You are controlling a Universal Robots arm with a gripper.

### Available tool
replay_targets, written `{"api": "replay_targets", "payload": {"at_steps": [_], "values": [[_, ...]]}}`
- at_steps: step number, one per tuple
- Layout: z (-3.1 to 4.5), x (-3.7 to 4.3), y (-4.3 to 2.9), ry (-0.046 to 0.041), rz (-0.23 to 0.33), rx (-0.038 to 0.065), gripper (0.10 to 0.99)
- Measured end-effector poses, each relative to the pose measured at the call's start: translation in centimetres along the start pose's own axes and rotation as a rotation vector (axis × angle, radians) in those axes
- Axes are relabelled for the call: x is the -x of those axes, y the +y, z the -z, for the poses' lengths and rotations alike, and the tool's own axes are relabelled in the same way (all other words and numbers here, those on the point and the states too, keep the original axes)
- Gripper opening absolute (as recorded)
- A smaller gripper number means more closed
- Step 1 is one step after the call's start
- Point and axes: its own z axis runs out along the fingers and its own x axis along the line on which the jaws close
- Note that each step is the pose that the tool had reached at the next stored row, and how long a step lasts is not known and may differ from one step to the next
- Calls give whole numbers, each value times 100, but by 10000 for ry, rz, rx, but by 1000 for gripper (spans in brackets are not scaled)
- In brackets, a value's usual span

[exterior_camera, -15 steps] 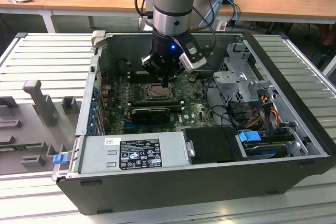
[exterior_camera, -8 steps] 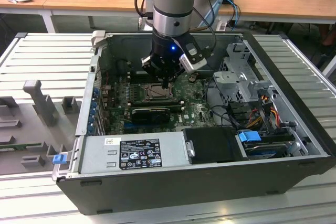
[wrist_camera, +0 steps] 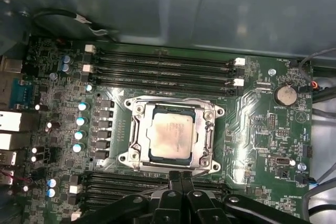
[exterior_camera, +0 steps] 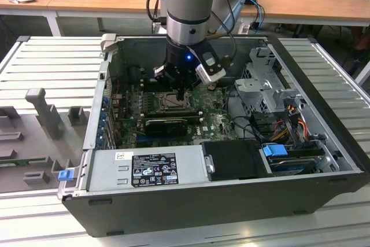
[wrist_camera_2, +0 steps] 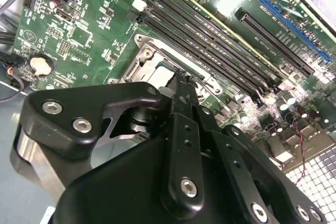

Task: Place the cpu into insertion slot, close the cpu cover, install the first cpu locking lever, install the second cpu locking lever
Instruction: 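Install the second cpu locking lever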

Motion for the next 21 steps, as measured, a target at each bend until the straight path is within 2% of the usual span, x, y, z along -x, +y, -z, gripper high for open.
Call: {"api": "replay_targets", "payload": {"at_steps": [6,9,13,21], "values": [[-2,-30,1,0,0,3,106],[-4,-39,-8,-3,-1,40,106],[-7,-70,-69,-12,1,132,106],[-9,-99,-116,-14,1,158,106]]}}
